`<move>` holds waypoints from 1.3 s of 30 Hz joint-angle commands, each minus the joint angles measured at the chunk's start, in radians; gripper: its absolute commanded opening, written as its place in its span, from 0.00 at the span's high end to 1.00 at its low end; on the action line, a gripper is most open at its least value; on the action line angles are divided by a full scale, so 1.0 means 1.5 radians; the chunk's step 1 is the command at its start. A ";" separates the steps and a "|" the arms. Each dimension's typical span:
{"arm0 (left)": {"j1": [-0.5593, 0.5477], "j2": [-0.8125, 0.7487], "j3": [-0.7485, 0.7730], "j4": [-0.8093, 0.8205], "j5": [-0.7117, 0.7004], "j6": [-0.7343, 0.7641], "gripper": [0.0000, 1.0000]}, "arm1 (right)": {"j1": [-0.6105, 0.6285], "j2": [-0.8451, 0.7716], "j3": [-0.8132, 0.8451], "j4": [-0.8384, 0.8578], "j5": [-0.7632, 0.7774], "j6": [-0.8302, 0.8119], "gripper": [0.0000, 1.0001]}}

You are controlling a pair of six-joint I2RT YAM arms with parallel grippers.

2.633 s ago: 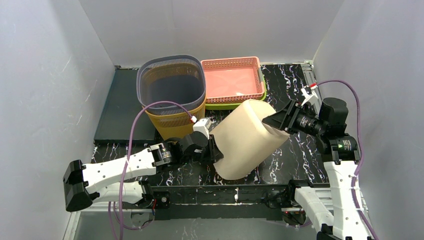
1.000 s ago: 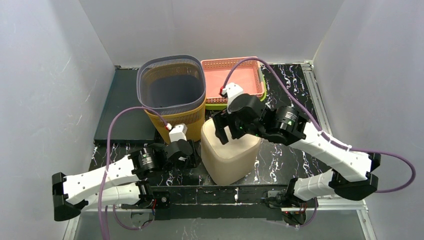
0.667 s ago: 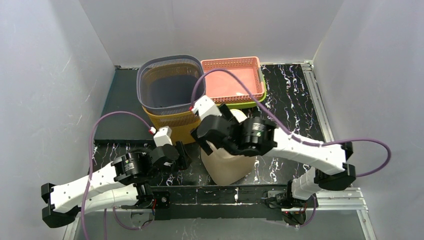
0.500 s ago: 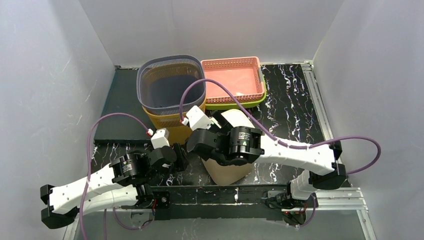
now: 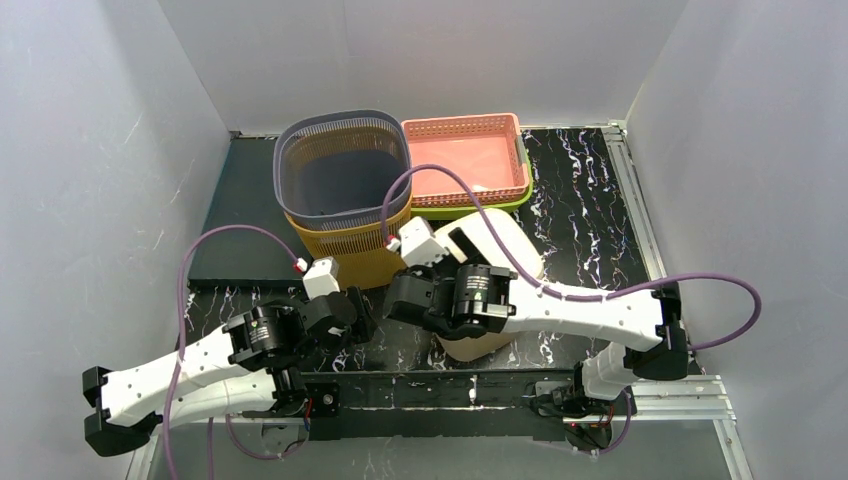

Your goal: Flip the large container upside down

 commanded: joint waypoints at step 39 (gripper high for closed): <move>0.000 0.023 0.039 -0.009 0.005 0.037 0.32 | -0.761 -0.292 0.046 0.049 -0.291 -0.052 0.01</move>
